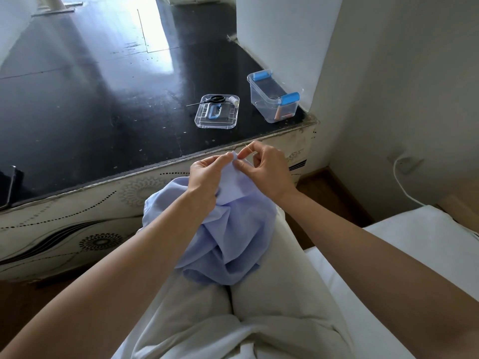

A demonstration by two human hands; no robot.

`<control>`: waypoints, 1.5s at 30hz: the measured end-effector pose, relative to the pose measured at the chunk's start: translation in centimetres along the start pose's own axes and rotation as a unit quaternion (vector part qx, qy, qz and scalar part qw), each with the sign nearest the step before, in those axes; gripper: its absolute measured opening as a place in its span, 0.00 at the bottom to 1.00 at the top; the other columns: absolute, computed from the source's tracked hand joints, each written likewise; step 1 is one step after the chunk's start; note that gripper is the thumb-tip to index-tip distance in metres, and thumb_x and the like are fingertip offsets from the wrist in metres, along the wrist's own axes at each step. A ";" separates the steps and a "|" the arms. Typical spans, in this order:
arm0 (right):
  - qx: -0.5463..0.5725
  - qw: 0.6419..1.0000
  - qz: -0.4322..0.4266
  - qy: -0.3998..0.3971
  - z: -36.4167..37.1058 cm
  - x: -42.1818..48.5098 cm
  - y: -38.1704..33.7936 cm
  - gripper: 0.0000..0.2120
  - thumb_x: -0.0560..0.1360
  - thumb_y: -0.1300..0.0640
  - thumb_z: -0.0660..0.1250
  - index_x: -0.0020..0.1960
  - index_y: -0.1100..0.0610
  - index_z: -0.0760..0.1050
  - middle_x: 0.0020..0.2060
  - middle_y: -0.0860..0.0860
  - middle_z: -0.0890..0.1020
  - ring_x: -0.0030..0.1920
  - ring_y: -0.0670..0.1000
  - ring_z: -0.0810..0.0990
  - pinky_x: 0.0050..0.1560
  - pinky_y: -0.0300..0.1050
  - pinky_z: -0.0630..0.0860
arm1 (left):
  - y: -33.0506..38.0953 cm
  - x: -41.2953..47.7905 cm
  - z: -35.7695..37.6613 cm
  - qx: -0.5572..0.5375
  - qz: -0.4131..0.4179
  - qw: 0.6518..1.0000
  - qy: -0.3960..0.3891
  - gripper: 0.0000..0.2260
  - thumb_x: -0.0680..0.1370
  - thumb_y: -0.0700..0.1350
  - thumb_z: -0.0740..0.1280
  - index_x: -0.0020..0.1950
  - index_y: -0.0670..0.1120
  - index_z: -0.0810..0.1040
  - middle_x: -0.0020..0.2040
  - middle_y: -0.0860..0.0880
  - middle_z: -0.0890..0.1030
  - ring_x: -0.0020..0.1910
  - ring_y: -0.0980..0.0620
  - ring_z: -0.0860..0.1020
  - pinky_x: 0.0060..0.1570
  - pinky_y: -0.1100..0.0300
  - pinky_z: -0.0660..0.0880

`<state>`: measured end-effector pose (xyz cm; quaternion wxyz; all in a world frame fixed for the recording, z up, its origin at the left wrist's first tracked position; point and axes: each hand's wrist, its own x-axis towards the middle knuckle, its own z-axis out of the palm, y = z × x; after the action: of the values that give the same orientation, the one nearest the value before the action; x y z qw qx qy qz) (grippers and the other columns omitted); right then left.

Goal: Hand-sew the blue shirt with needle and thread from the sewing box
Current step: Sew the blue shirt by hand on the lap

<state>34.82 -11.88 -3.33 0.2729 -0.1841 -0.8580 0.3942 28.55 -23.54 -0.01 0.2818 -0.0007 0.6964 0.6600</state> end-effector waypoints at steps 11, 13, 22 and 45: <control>-0.017 0.999 -0.026 0.016 -0.6 -0.3 0.1 0.10 0.76 0.51 0.70 0.52 0.57 0.78 0.29 0.51 0.76 0.27 0.46 0.70 0.30 0.36 0.70 | -0.1 0.0 0.0 0.025 -0.012 1.000 0.004 0.08 0.73 0.50 0.75 0.40 0.48 0.81 0.40 0.45 0.80 0.45 0.45 0.78 0.47 0.51 0.78; -0.025 0.999 -0.033 0.012 -0.7 -0.4 0.0 0.12 0.76 0.51 0.70 0.56 0.57 0.76 0.27 0.49 0.74 0.26 0.46 0.70 0.30 0.35 0.69 | -0.1 0.0 0.0 0.026 -0.012 1.000 0.007 0.08 0.73 0.50 0.75 0.40 0.48 0.81 0.39 0.45 0.81 0.45 0.45 0.77 0.46 0.52 0.78; -0.053 0.998 -0.042 0.012 -0.7 -0.3 0.1 0.07 0.76 0.51 0.69 0.45 0.54 0.79 0.30 0.53 0.79 0.28 0.47 0.72 0.32 0.43 0.75 | -0.1 -0.1 0.1 0.025 -0.010 1.000 0.012 0.06 0.73 0.48 0.75 0.38 0.48 0.82 0.37 0.47 0.80 0.41 0.47 0.77 0.42 0.56 0.76; 0.028 0.999 0.006 -0.025 -0.7 0.1 0.4 0.12 0.74 0.47 0.72 0.46 0.56 0.80 0.35 0.55 0.81 0.34 0.51 0.77 0.36 0.43 0.78 | 0.0 0.3 0.2 -0.003 -0.051 0.999 0.008 0.12 0.71 0.52 0.76 0.45 0.45 0.80 0.45 0.42 0.82 0.45 0.43 0.79 0.49 0.49 0.80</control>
<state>35.23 -11.14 -3.25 0.2539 -0.1716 -0.8521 0.4242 28.36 -23.28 -0.07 0.3099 -0.0424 0.6954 0.6470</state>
